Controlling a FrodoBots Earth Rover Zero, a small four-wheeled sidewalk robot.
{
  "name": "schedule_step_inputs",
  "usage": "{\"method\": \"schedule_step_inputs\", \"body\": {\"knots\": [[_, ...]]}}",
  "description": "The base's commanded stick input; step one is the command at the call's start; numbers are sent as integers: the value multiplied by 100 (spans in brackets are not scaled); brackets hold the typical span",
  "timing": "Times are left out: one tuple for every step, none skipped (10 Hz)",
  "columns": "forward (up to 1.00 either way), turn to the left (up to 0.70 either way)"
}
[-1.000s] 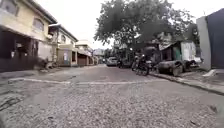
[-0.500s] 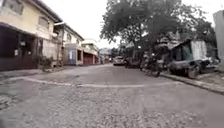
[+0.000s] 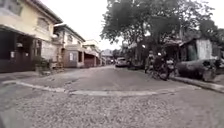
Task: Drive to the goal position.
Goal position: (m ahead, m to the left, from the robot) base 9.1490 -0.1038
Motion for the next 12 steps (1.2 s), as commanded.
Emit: {"method": "schedule_step_inputs", "body": {"knots": [[100, 16], [100, 0], [100, 0], [100, 0], [100, 0], [100, 0], [100, 0], [100, 0], [100, 10], [100, 26], [100, 0], [100, 0]]}}
